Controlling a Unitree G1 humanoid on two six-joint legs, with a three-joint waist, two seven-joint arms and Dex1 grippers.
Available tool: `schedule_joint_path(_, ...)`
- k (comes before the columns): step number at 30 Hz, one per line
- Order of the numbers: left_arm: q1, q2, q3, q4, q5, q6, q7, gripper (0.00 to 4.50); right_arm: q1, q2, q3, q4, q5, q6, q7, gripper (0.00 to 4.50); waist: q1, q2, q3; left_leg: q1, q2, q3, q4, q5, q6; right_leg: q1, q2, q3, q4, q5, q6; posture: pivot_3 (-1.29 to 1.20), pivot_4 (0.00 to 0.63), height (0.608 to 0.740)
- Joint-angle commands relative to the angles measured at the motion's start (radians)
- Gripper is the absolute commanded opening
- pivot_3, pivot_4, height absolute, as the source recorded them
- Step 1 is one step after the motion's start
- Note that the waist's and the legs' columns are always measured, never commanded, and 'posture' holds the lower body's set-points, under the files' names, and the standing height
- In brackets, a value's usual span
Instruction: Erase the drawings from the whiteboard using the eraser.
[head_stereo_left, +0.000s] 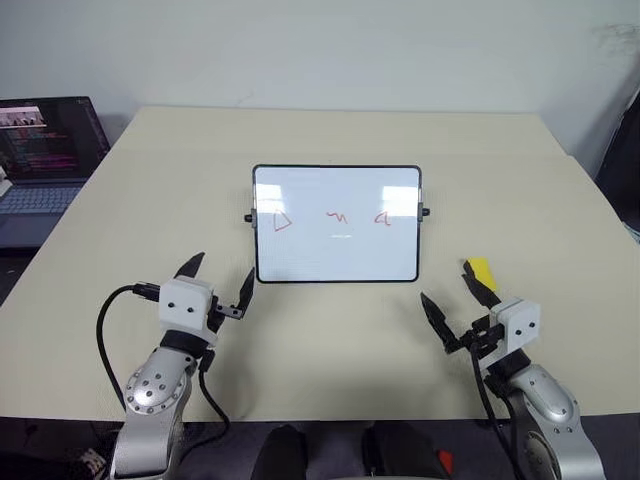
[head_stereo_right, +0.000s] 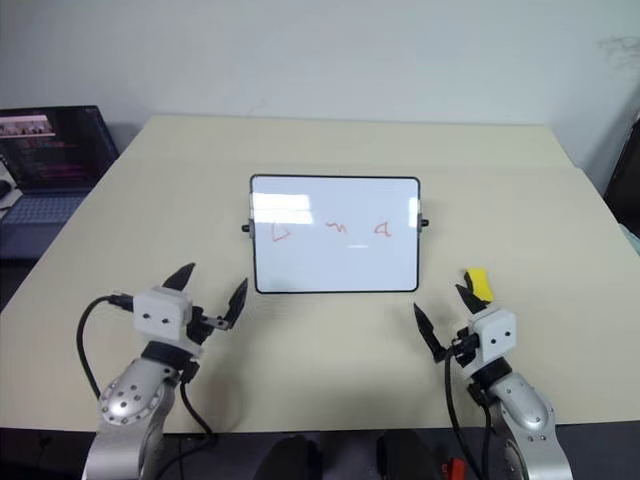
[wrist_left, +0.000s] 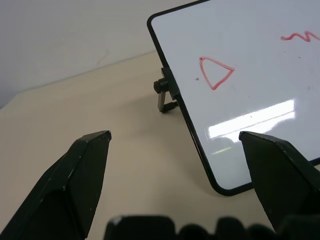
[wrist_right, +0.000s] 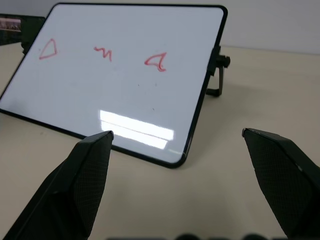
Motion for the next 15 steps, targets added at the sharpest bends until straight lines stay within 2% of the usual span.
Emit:
schedule_joint_path(1, -0.021, 0.012, -0.04, 0.03, 0.0, -0.008, -0.032, 4.5, -0.034, -0.032, -0.032, 0.016, 0.02, 0.052, 0.013, 4.48, 0.0, 0.0, 0.0, 0.0, 0.0, 0.0, 0.0, 0.0, 0.0, 0.0, 0.0, 0.0, 0.0, 0.0, 0.0, 0.0, 0.15, 0.74)
schedule_joint_path(7, -0.09, 0.013, -0.035, 0.0, -0.017, -0.013, -0.021, 4.5, -0.054, -0.036, -0.087, -0.055, 0.019, 0.062, -0.033, 4.48, 0.001, 0.0, 0.0, 0.0, 0.0, 0.0, 0.0, 0.0, 0.0, -0.001, 0.0, 0.0, 0.0, 0.001, 0.0, 0.0, 0.15, 0.74)
schedule_joint_path(10, -0.133, 0.069, -0.021, -0.026, -0.082, -0.001, -0.106, 4.5, -0.047, -0.008, -0.109, -0.108, 0.048, 0.119, -0.082, 4.48, 0.001, 0.0, 0.0, -0.001, 0.0, 0.0, 0.0, 0.0, 0.0, -0.001, 0.0, 0.0, 0.0, 0.001, 0.0, 0.0, 0.15, 0.74)
schedule_joint_path(15, -0.26, 0.191, -0.05, -0.055, -0.265, 0.135, -0.301, 4.5, -0.119, 0.076, -0.149, -0.106, 0.092, 0.336, -0.258, 4.48, -0.001, 0.001, 0.0, -0.001, 0.0, 0.0, 0.0, 0.0, 0.0, -0.001, 0.0, 0.0, 0.001, 0.001, 0.0, 0.0, 0.15, 0.74)
